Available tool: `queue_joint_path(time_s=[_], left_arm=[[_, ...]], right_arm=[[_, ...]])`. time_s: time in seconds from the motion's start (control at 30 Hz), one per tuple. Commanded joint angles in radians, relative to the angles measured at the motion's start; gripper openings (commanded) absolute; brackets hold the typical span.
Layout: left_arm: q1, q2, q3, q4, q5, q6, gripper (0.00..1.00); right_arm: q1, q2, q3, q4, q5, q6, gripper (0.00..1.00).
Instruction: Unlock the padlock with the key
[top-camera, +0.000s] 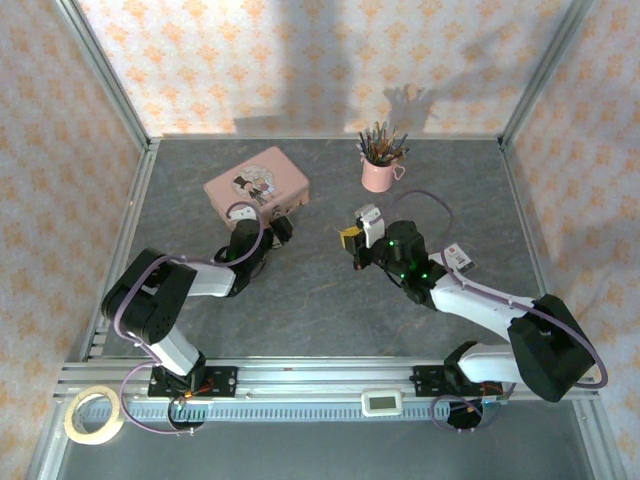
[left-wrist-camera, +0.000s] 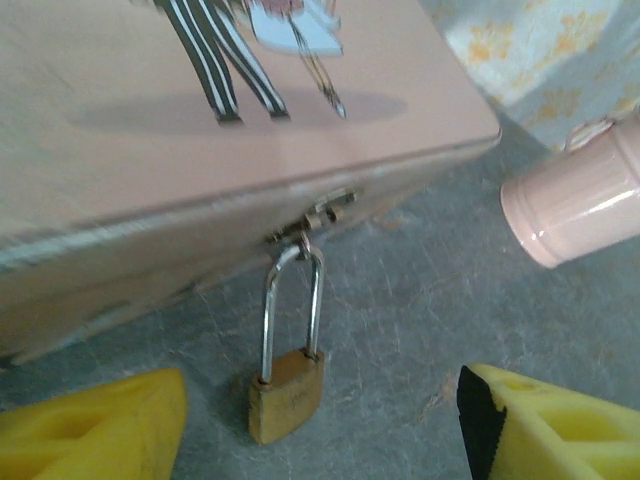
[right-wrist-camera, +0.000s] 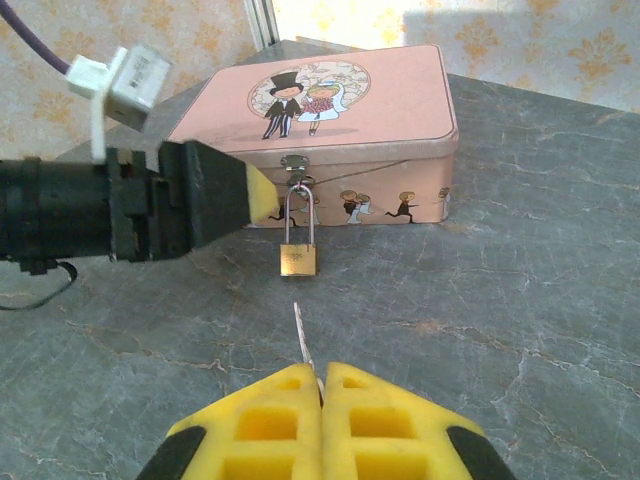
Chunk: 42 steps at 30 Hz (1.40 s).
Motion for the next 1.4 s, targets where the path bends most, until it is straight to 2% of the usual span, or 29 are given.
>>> queue_joint_path(time_s=[0.0, 0.3, 0.43, 0.63, 0.77, 0.97, 1.2, 1.37], left_arm=[[-0.008, 0.050, 0.060, -0.049, 0.008, -0.039, 0.71], [-0.013, 0.152, 0.179, -0.151, -0.109, -0.087, 0.72], [-0.015, 0.213, 0.233, -0.163, -0.100, -0.087, 0.71], [-0.020, 0.292, 0.279, -0.164, -0.094, -0.085, 0.63], [-0.020, 0.321, 0.285, -0.146, -0.097, -0.085, 0.54], [-0.019, 0.334, 0.275, -0.099, -0.077, -0.084, 0.28], [-0.019, 0.311, 0.250, -0.073, -0.046, -0.087, 0.09], [-0.020, 0.264, 0.221, -0.044, 0.001, -0.117, 0.00]], right_arm=[[0.003, -0.016, -0.001, 0.038, -0.012, 0.017, 0.00], [0.003, -0.034, -0.014, 0.036, -0.005, 0.017, 0.00], [0.003, -0.033, -0.020, 0.044, -0.004, 0.021, 0.00], [0.003, -0.042, -0.028, 0.043, 0.004, 0.020, 0.00], [0.003, -0.046, -0.035, 0.051, 0.010, 0.022, 0.00], [0.002, -0.033, -0.049, 0.081, -0.001, 0.055, 0.00], [0.002, -0.006, -0.061, 0.131, -0.024, 0.129, 0.00], [0.000, 0.012, -0.059, 0.143, -0.037, 0.177, 0.00]])
